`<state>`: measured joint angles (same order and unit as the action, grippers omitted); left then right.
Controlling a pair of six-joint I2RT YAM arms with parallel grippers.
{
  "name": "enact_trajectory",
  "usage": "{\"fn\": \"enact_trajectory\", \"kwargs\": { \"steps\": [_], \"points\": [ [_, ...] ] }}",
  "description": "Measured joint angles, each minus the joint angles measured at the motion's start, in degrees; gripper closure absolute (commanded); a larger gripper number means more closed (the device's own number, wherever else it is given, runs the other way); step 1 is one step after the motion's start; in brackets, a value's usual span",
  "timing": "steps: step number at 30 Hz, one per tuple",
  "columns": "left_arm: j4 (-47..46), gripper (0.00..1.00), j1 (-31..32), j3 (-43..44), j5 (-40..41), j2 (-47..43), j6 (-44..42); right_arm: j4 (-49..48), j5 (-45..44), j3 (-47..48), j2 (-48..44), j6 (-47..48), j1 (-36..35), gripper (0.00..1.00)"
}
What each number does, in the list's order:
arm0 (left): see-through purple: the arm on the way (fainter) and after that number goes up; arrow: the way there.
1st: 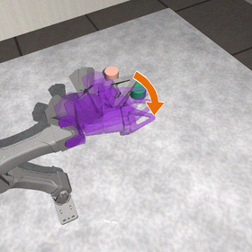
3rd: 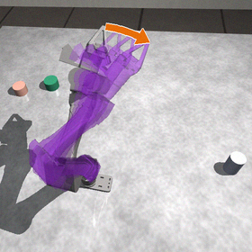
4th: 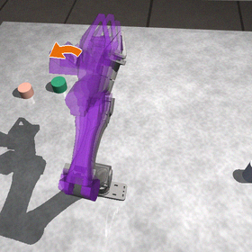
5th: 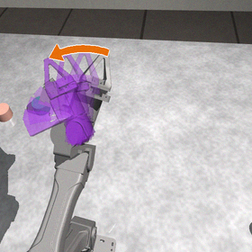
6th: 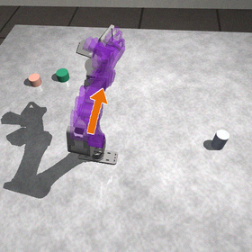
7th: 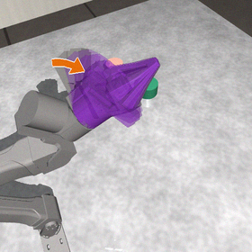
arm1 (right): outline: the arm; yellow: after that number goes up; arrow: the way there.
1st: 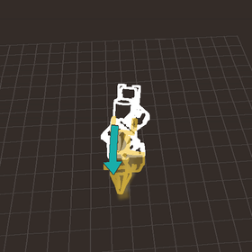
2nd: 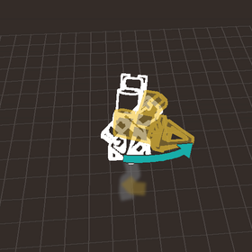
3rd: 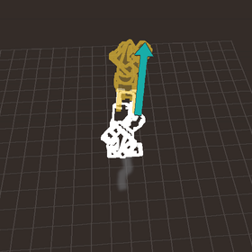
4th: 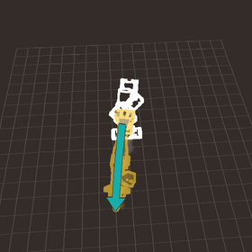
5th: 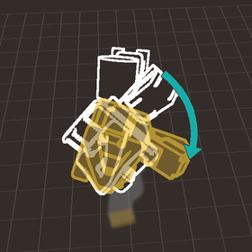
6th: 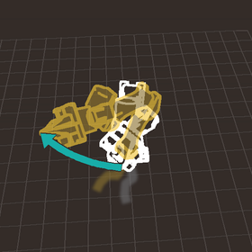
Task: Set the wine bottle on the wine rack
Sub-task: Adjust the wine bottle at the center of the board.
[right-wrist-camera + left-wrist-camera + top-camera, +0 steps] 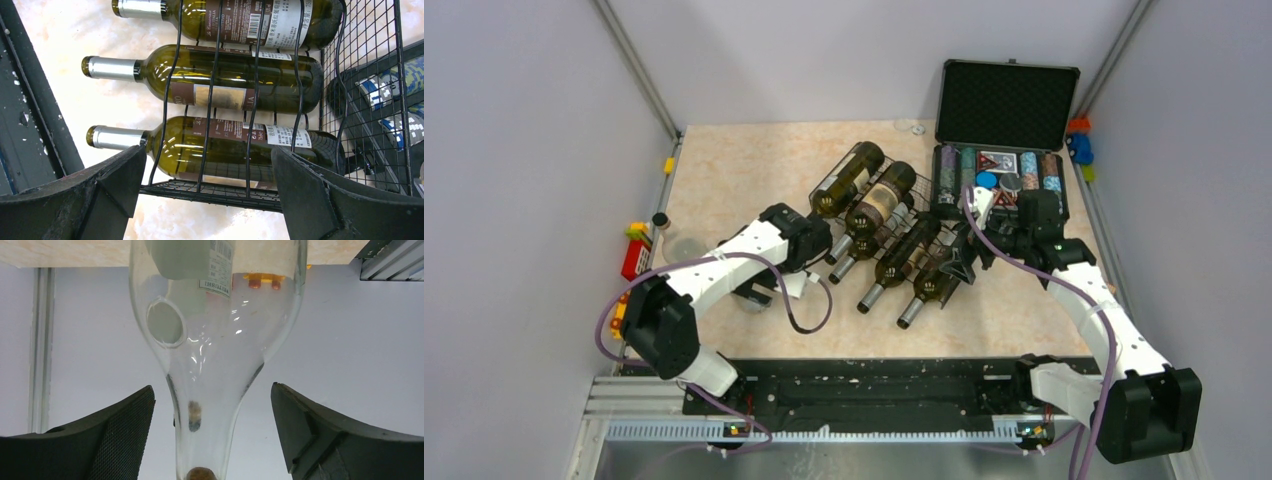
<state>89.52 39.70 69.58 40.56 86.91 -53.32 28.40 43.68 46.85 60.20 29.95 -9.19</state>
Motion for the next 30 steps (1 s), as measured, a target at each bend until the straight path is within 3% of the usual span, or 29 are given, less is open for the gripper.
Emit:
{"fn": "enact_trajectory", "kwargs": {
  "steps": [11, 23, 30],
  "points": [
    [0.0, 0.22, 0.0, -0.5, 1.2, 0.8, -1.0, 0.0, 0.0, 0.0, 0.0, 0.0, 0.0, 0.01],
    [-0.1, 0.27, -0.9, -2.3, 2.6, 0.9, -1.5, 0.0, 0.0, 0.0, 0.0, 0.0, 0.0, 0.01],
    [-0.2, 0.35, -1.8, -2.9, 3.0, 0.9, -1.4, 0.1, 0.0, 0.0, 0.0, 0.1, 0.0, 0.01]
  ]
}}
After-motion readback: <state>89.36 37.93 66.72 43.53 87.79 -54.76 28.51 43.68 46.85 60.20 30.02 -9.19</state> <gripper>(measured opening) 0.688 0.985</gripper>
